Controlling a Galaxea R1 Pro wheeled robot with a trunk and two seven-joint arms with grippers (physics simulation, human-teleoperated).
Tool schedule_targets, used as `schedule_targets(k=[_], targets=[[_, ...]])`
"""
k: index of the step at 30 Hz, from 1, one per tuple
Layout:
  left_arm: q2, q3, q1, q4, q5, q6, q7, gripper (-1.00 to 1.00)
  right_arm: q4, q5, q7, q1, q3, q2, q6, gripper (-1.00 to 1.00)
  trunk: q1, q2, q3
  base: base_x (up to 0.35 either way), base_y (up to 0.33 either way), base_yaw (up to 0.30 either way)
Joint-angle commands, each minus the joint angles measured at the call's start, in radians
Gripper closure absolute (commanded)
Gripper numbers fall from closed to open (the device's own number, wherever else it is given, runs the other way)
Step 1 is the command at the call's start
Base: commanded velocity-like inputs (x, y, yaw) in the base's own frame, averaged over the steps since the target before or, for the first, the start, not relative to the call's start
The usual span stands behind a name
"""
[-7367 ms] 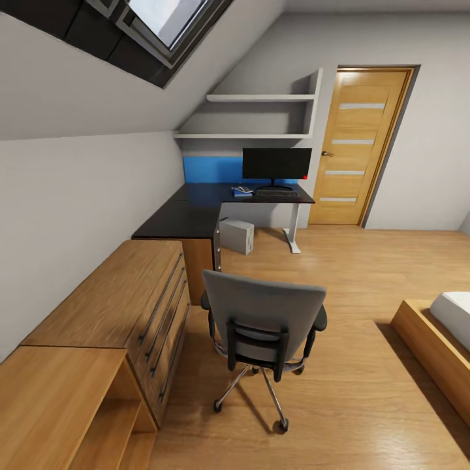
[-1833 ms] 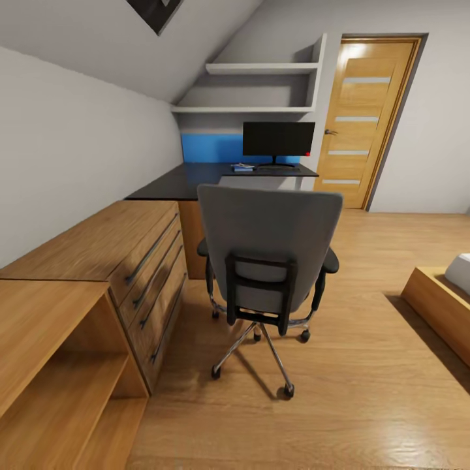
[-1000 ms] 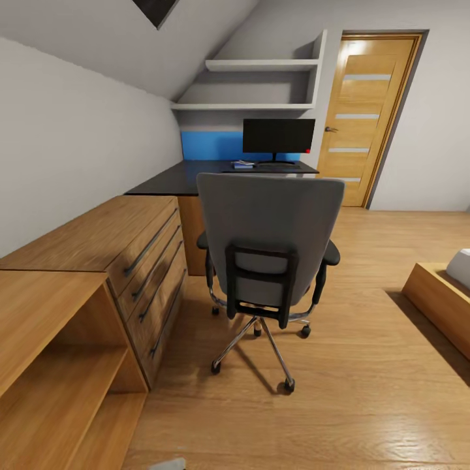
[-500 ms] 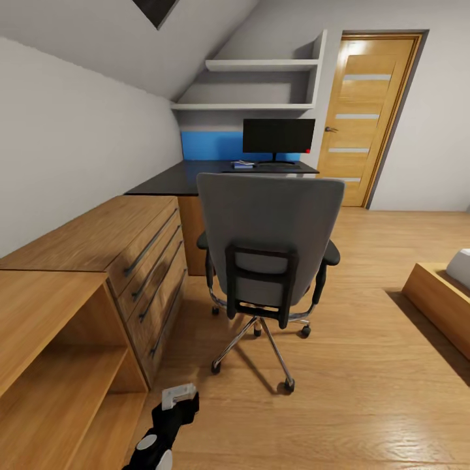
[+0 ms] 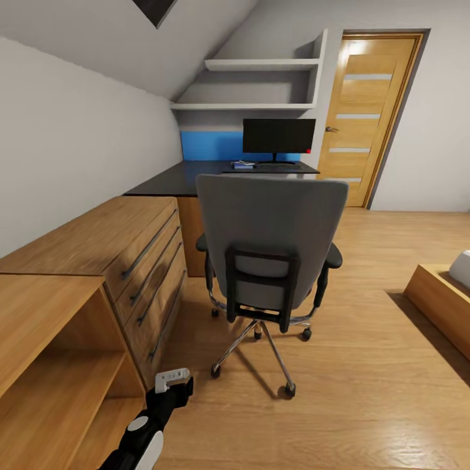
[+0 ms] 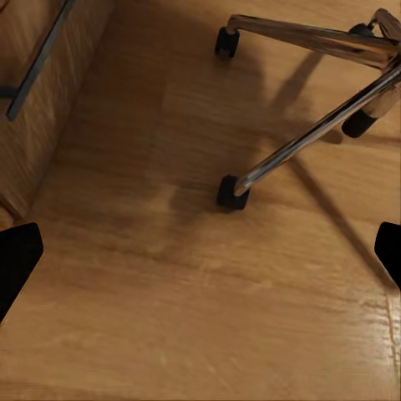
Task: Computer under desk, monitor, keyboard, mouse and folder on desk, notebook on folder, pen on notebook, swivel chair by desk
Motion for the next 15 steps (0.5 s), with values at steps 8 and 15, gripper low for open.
schedule_targets(k=[8, 15], targets=[[0.007, -0.003, 0.000, 0.009, 0.006, 0.004, 0.007, -1.00, 0.002, -0.005, -0.004, -0.001, 0.009, 0.001, -0.003, -1.00, 0.000, 0.000, -0.001, 0.180, 0.000, 0.000], [0.005, -0.008, 0.000, 0.010, 0.006, 0.004, 0.007, -1.00, 0.002, -0.005, -0.004, -0.001, 0.009, 0.001, -0.003, -1.00, 0.000, 0.000, -0.001, 0.078, 0.000, 0.000]])
